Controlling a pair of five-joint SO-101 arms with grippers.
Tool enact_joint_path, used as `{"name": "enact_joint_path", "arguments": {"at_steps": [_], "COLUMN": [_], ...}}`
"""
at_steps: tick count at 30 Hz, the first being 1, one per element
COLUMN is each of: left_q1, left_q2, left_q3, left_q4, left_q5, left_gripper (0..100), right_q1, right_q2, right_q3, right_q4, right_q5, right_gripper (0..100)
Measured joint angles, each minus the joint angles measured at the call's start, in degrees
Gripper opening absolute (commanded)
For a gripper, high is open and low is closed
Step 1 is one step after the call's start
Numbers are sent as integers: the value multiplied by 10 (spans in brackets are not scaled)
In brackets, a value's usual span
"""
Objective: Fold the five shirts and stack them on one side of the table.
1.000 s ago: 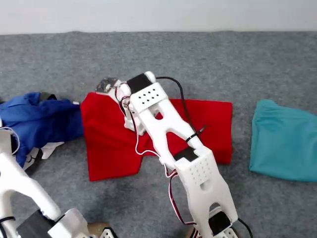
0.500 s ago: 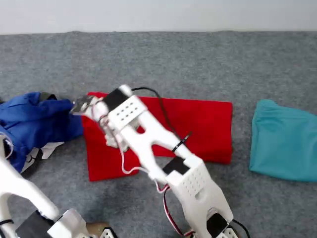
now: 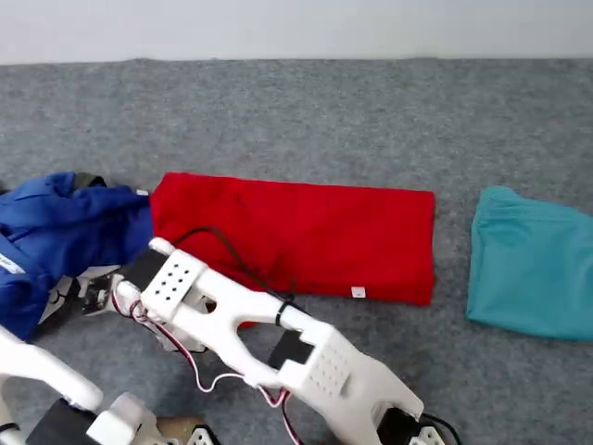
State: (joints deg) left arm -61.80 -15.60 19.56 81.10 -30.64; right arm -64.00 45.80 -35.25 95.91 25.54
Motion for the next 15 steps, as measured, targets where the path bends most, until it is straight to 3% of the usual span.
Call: {"name": "enact_joint_path", "arguments": {"at_steps": [4, 9, 15], "left_q1": [0, 0, 0], "left_q2": [0, 0, 0], "left_q3": [0, 0, 0], "left_q4": [0, 0, 0], "left_q5": [0, 0, 0], "left_gripper": [14, 14, 14], "right_q1": [0, 17, 42], "right_q2": [25, 33, 42], "right_q3": [-1, -11, -14], "right_q4": [-17, -25, -26], "right_q5": [-1, -2, -2], "right_gripper": [168, 2, 10]}}
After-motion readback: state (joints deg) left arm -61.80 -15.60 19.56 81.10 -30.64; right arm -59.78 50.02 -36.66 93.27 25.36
